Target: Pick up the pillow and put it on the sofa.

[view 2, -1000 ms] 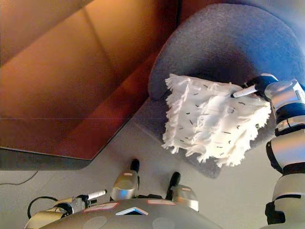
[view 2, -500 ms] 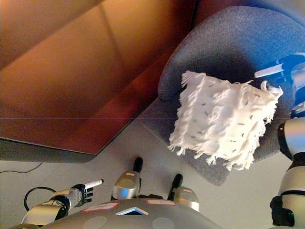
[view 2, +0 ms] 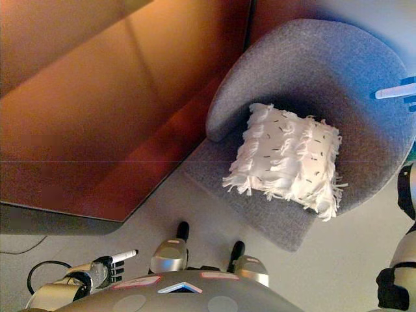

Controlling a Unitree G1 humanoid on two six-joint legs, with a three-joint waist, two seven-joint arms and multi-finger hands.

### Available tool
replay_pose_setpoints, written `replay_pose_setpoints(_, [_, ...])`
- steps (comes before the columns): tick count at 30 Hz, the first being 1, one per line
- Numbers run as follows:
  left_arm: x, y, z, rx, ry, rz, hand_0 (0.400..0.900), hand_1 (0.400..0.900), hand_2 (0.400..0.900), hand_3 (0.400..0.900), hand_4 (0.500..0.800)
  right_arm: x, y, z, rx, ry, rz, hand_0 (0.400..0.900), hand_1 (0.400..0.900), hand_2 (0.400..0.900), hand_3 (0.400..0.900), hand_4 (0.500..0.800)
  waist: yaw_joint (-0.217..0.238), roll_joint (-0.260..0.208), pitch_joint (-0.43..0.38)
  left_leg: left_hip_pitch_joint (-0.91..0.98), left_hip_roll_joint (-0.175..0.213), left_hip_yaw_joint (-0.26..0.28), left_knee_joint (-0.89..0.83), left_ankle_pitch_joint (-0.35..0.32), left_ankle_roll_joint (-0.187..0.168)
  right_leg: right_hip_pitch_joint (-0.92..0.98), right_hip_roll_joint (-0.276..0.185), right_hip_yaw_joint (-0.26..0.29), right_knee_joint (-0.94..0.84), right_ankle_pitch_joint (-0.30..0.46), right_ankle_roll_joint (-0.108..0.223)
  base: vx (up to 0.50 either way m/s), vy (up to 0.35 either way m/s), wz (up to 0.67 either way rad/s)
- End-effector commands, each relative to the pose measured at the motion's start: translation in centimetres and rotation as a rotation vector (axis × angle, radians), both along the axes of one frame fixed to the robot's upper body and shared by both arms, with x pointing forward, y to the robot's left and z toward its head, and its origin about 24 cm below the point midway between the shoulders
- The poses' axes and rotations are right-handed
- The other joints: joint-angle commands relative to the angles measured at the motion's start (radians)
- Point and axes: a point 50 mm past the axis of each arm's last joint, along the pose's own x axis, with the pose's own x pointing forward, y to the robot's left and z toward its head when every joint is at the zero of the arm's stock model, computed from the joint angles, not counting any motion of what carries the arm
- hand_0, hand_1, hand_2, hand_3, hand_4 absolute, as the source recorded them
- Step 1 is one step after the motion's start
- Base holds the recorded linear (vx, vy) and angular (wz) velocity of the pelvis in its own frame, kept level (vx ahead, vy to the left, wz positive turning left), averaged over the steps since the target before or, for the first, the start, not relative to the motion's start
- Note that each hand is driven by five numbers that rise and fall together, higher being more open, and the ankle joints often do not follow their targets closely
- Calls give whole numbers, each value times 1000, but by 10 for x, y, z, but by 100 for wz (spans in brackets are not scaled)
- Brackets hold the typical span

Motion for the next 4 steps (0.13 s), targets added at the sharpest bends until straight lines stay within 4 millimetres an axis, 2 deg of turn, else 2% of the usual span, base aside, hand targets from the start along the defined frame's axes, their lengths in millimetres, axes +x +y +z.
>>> replay_pose_setpoints(1, [-13, 27, 10, 79, 74, -68, 900, 900, 900, 900, 800, -22, -26, 28, -172, -137, -78, 900, 900, 900, 900, 800, -15, -17, -87, 8, 40, -12, -1, -9, -38, -13, -30, 11, 87, -83, 12, -92, 73, -19])
replay_pose_setpoints(4, [-10, 27, 11, 64, 52, -51, 900, 900, 900, 900, 800, -41, -36, -23, -125, -131, -113, 900, 900, 900, 900, 800, -47, -15, -96, 29, 40, 10, -10, -18, -30, -10, -26, 32, 77, -75, 19, -82, 61, -19])
